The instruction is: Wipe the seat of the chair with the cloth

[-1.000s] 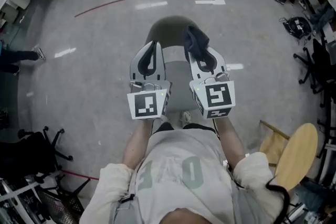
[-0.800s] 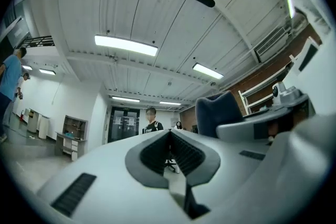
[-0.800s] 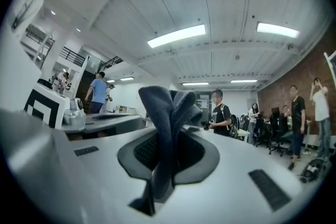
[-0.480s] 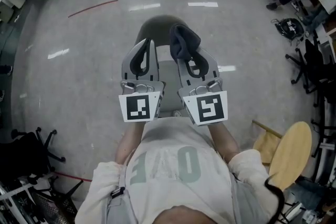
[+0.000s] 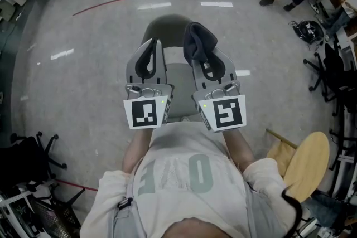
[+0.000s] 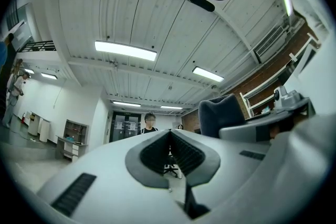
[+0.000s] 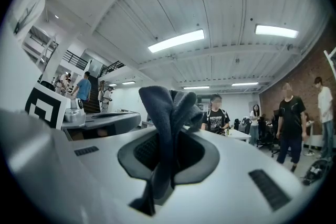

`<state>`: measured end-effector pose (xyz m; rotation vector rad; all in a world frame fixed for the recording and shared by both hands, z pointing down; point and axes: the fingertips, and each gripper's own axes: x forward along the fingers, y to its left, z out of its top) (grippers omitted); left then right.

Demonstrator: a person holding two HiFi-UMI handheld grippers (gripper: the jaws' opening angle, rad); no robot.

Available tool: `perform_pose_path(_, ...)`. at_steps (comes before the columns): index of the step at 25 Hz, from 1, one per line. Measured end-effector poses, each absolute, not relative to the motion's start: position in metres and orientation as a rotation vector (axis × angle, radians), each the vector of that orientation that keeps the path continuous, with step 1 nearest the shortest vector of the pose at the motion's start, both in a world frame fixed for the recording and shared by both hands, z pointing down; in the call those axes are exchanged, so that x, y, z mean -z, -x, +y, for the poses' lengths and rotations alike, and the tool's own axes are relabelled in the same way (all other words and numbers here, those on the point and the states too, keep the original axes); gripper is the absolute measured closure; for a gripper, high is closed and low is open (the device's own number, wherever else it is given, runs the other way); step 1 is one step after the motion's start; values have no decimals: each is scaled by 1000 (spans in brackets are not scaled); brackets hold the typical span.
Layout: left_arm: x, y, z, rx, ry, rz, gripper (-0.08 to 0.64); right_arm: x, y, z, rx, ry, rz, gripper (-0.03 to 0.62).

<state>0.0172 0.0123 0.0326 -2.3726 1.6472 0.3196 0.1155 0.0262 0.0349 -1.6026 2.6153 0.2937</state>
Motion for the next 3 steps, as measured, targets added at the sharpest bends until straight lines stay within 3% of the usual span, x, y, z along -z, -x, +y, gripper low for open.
perform_pose_path(3,-28,-16,26,-342,2367,1657,545,-34,-118,37,-298,1597,2617,543)
